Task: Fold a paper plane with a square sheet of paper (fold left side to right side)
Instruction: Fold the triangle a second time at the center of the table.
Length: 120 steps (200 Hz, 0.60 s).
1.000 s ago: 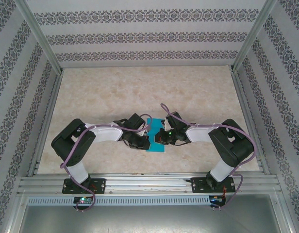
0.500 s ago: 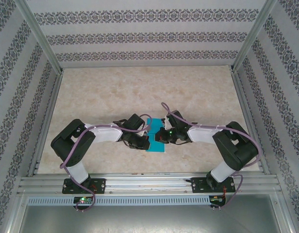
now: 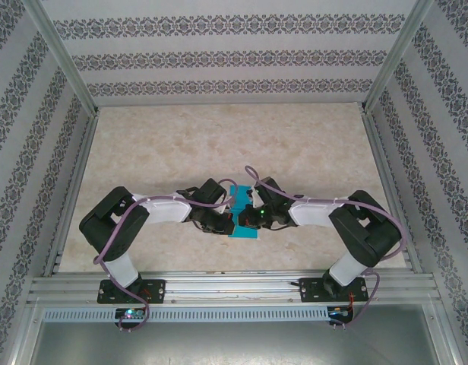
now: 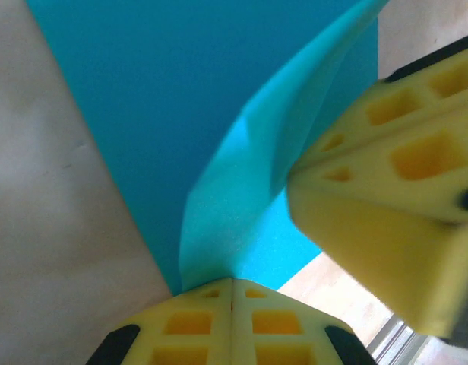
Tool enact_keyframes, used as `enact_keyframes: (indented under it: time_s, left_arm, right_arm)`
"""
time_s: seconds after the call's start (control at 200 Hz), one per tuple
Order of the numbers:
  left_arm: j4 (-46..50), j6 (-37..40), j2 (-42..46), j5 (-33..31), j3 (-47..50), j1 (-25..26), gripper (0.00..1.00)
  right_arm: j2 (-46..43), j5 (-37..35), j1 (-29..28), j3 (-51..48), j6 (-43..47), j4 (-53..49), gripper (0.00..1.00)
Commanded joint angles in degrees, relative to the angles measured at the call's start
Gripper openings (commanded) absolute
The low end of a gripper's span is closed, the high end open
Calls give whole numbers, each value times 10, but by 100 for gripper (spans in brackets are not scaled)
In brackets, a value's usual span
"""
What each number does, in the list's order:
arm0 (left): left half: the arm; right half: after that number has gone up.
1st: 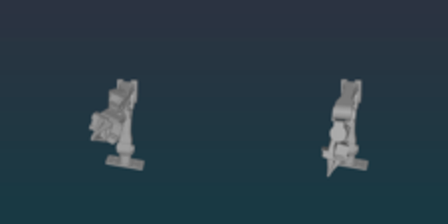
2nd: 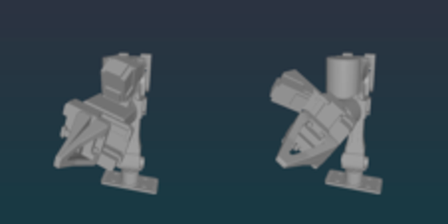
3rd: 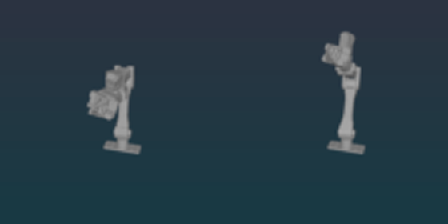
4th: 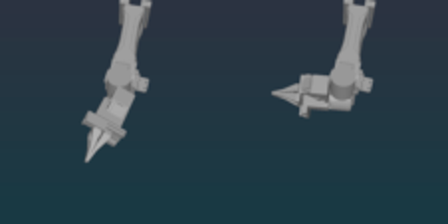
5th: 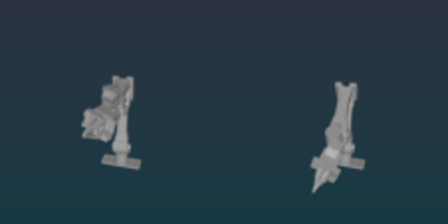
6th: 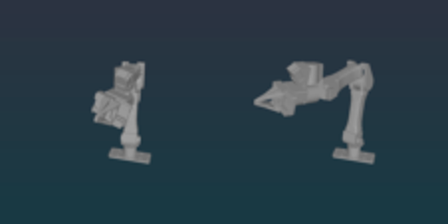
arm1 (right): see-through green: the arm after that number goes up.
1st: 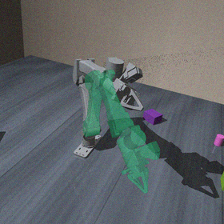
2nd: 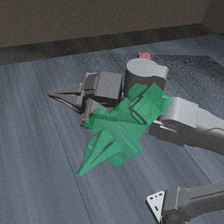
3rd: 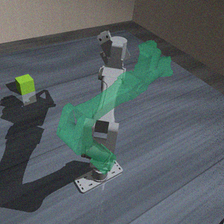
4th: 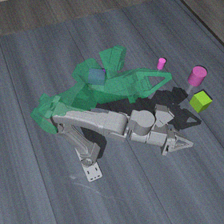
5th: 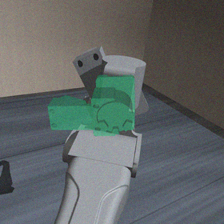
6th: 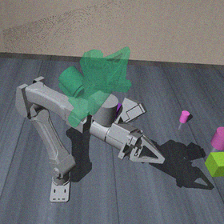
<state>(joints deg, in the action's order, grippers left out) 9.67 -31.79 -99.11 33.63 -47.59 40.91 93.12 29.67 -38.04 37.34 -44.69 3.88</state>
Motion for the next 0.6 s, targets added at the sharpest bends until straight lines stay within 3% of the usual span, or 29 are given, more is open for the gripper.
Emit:
enact_keyframes:
  time_s: [0.0,0.595]
  left_arm:
    - [19,4,-22,-50,20,6,0]
    - [22,-17,-33,-58,30,6,0]
  right_arm:
    - [14,-16,-6,10,0,13,0]
    - [12,-73,35,26,40,-62,0]
